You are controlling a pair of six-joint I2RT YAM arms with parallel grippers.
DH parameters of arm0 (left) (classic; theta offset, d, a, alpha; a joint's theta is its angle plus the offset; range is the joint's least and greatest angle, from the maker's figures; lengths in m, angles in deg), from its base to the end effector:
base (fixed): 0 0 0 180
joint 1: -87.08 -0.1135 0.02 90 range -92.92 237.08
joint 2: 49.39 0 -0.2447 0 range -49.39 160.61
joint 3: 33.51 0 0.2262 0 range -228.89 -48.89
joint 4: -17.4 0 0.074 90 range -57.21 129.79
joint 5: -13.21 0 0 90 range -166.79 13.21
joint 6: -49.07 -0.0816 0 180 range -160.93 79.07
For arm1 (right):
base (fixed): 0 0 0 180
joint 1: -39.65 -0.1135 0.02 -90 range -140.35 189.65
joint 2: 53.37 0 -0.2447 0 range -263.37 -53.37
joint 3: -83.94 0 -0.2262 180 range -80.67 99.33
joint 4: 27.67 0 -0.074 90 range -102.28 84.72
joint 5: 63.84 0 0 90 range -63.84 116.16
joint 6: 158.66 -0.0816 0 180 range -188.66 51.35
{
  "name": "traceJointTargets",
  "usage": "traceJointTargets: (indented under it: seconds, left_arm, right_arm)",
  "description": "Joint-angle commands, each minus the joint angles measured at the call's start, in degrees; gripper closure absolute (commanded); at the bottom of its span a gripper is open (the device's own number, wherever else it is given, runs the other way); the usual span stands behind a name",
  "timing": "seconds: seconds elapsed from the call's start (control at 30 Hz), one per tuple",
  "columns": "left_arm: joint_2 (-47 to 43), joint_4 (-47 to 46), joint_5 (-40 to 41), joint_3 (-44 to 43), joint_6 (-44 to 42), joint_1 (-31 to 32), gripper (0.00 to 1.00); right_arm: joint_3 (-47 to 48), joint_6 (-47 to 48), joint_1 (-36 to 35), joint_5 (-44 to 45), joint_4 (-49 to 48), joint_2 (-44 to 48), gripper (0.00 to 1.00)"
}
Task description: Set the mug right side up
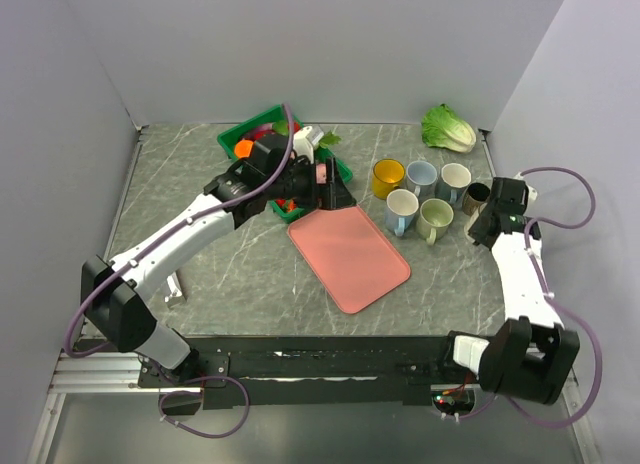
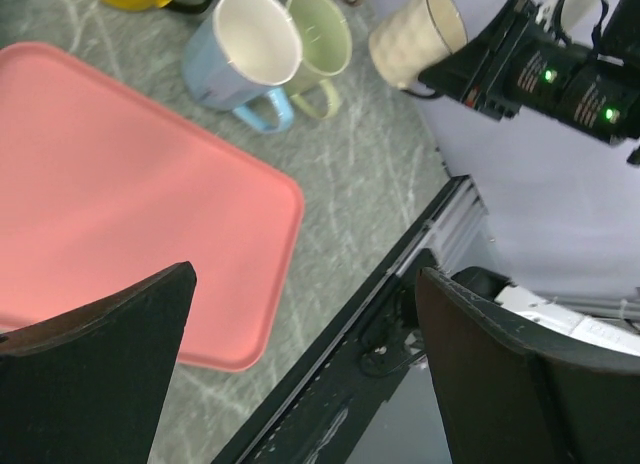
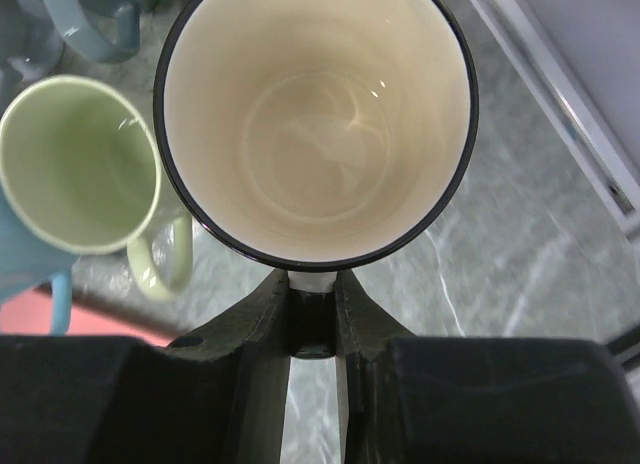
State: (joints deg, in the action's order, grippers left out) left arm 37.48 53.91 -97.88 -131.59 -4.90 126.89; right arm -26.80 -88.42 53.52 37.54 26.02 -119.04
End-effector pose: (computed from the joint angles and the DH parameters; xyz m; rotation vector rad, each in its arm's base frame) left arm 0.2610 -0.2558 0.3376 0.3292 2.1733 -1.1703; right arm 0.2328 -0.0741 0.2325 0.7871 2.3007 -0.1965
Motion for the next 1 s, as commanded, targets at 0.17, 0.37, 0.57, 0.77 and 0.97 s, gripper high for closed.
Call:
traceJointTargets:
  seconds: [0.17, 0.37, 0.57, 0.77, 0.97]
  left_arm:
    - [-4.95, 4.8, -1.24, 0.78, -6.4, -2.63, 0.04]
    - [-7.15, 6.56, -0.63, 1.05, -9.22, -3.07, 0.04]
    - [-6.63, 6.03, -0.72, 1.05, -8.7, -3.16, 0.04]
    - [-6.1, 6.21, -1.42, 0.43, -8.87, -3.16, 0.04]
    - [-5.83, 5.86, -2.39, 0.78, -8.79, -3.25, 0.04]
  right_arm:
    - [-5.7, 8.33, 0.2, -2.42, -24.41, -3.41, 1.0]
    - [-7.46, 11.15, 0.28, -2.06, -28.46, -6.05, 1.0]
    - [-7.72, 12.91, 0.11, 1.28, -27.76, -9.21, 1.0]
    - [-9.3, 11.17, 0.11, 2.07, -25.92, -8.42, 1.0]
    - [-10.97, 10.37, 0.11, 0.84, -24.94, -9.13, 1.0]
